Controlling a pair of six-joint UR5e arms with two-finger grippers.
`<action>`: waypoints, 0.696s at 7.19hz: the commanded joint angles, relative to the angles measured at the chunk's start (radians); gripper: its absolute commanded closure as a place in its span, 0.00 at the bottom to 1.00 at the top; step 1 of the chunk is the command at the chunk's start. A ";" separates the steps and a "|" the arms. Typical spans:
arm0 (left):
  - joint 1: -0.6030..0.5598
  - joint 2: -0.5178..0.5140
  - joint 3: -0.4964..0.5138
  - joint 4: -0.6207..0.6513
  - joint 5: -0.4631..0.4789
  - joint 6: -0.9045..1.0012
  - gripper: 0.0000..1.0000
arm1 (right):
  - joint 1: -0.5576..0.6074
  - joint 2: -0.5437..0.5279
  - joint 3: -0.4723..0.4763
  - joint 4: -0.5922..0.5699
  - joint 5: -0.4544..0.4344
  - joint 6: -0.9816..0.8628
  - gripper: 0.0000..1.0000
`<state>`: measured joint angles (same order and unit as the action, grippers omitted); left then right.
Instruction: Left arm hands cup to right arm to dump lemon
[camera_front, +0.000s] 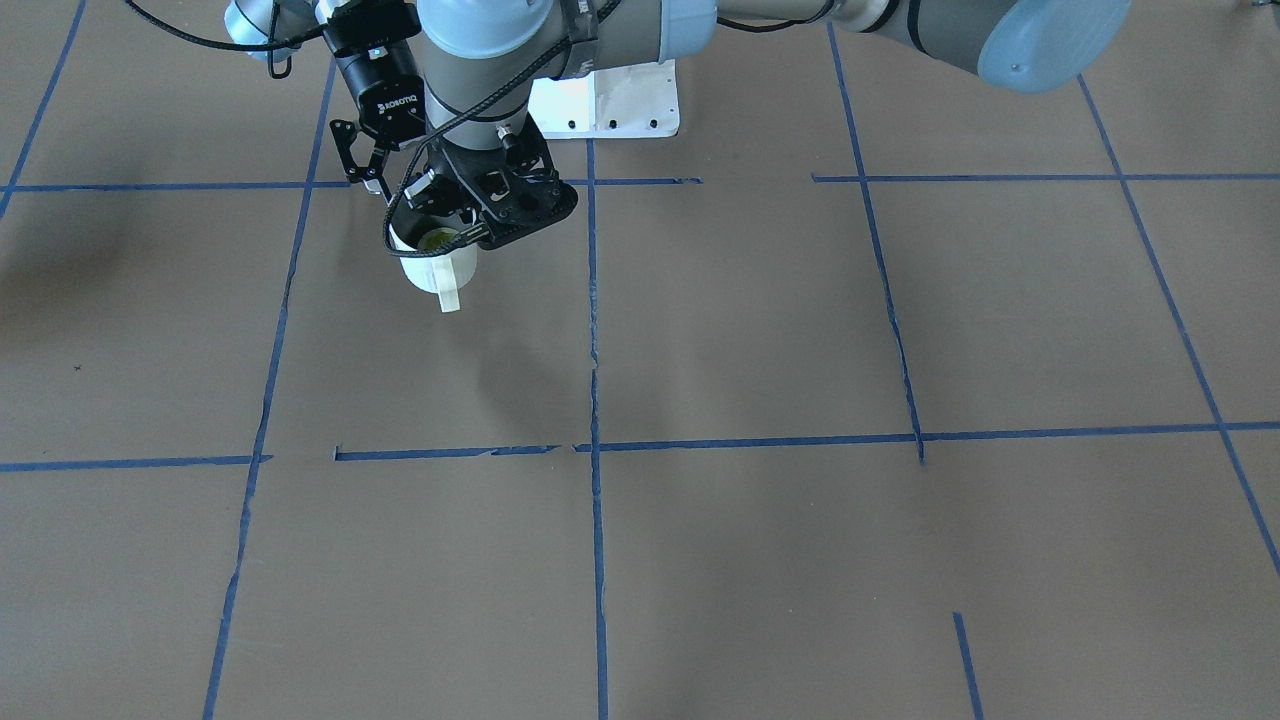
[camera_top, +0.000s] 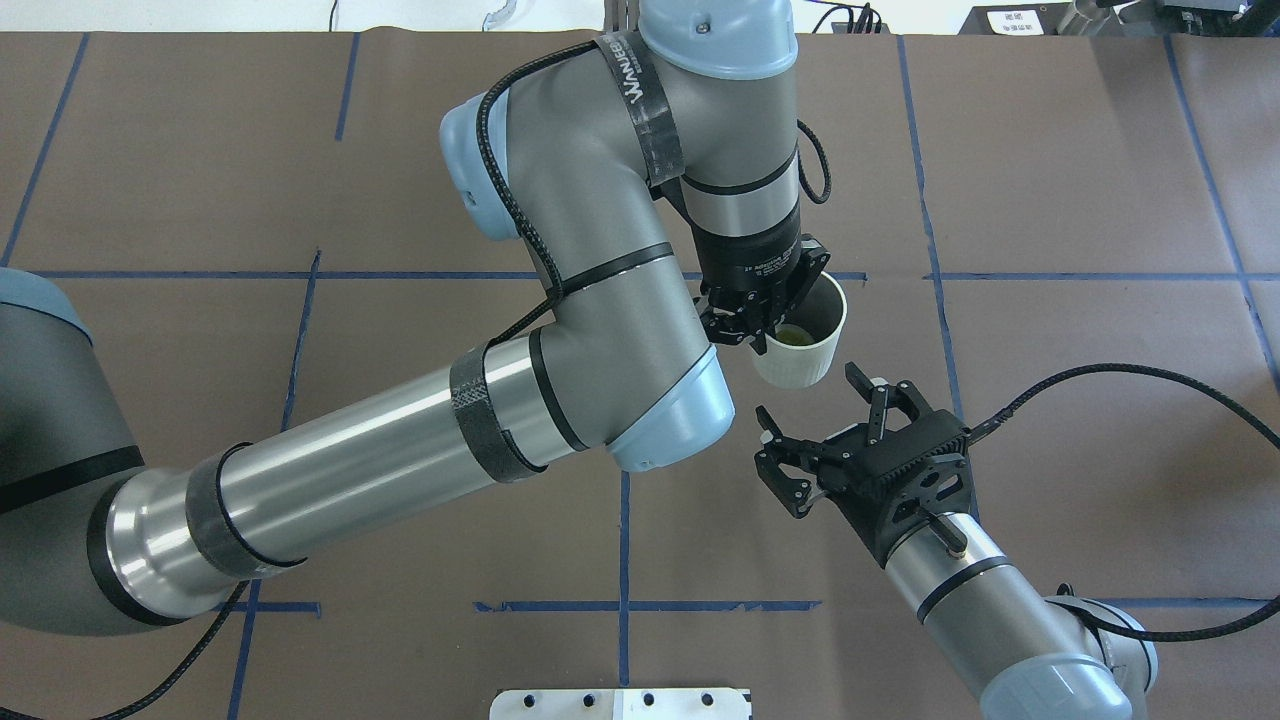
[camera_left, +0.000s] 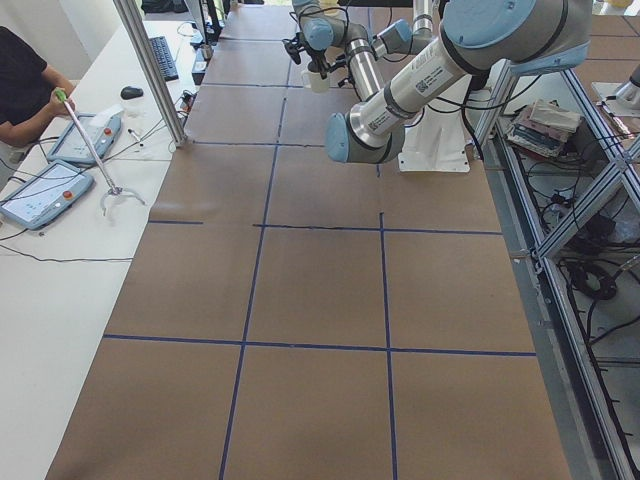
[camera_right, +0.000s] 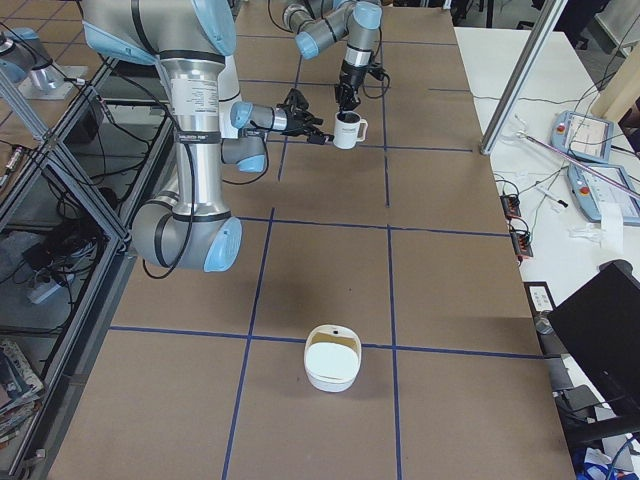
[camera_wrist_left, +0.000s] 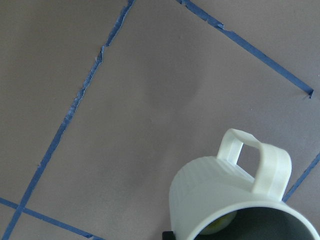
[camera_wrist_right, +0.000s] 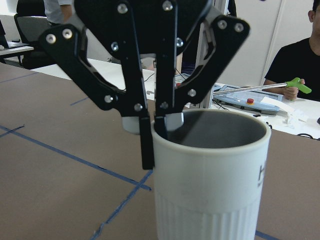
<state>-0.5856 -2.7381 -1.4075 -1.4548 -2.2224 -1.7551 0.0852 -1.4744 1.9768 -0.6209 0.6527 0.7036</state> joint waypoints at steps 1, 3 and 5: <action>0.001 -0.002 -0.005 0.004 0.001 -0.001 0.97 | 0.001 0.000 -0.007 0.006 -0.015 -0.001 0.00; 0.012 -0.002 -0.007 0.004 -0.002 -0.003 0.97 | 0.001 0.002 -0.009 0.006 -0.015 -0.001 0.00; 0.018 -0.003 -0.016 0.002 0.001 -0.050 0.97 | 0.001 0.002 -0.009 0.006 -0.015 -0.001 0.00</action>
<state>-0.5708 -2.7407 -1.4175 -1.4528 -2.2227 -1.7859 0.0857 -1.4733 1.9682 -0.6152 0.6382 0.7027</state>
